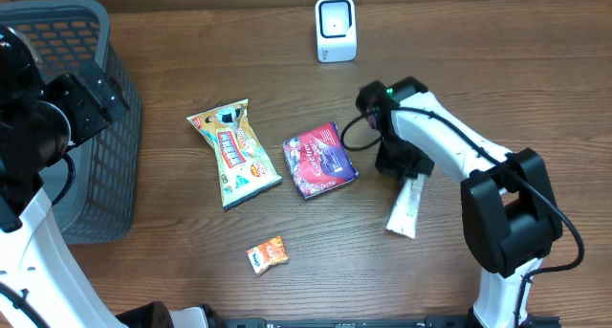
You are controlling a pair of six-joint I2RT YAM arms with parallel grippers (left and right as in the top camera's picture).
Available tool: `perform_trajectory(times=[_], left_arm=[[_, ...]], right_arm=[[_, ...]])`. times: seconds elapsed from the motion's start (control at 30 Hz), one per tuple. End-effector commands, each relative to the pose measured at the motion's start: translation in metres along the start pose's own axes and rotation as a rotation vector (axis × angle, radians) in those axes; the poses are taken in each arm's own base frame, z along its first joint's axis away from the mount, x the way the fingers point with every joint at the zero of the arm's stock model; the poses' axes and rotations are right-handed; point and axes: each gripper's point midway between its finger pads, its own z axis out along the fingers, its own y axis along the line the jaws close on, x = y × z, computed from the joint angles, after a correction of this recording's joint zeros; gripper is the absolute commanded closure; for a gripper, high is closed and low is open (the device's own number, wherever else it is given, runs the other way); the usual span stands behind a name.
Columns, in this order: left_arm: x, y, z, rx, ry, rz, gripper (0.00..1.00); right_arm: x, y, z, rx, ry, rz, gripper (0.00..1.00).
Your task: Scan the item barcode
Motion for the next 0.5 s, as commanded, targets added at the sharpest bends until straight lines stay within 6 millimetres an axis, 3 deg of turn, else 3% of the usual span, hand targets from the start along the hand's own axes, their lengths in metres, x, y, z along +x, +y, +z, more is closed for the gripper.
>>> perform_trajectory(times=[0.0, 0.27, 0.33, 0.47], left_arm=[[-0.002, 0.003, -0.002, -0.011, -0.010, -0.018, 0.00], [-0.002, 0.003, -0.002, -0.011, -0.010, -0.018, 0.00], [-0.002, 0.003, -0.002, -0.011, -0.010, -0.018, 0.00], [-0.002, 0.003, -0.002, -0.011, -0.010, -0.018, 0.00]], right_arm=[[-0.014, 0.020, -0.037, -0.175, -0.020, -0.087, 0.97], [0.000, 0.065, -0.081, -0.603, 0.053, -0.324, 0.96], [-0.002, 0.069, -0.090, -0.686, 0.049, -0.364, 0.96], [-0.015, 0.054, -0.080, -0.680, 0.040, -0.350, 0.96]])
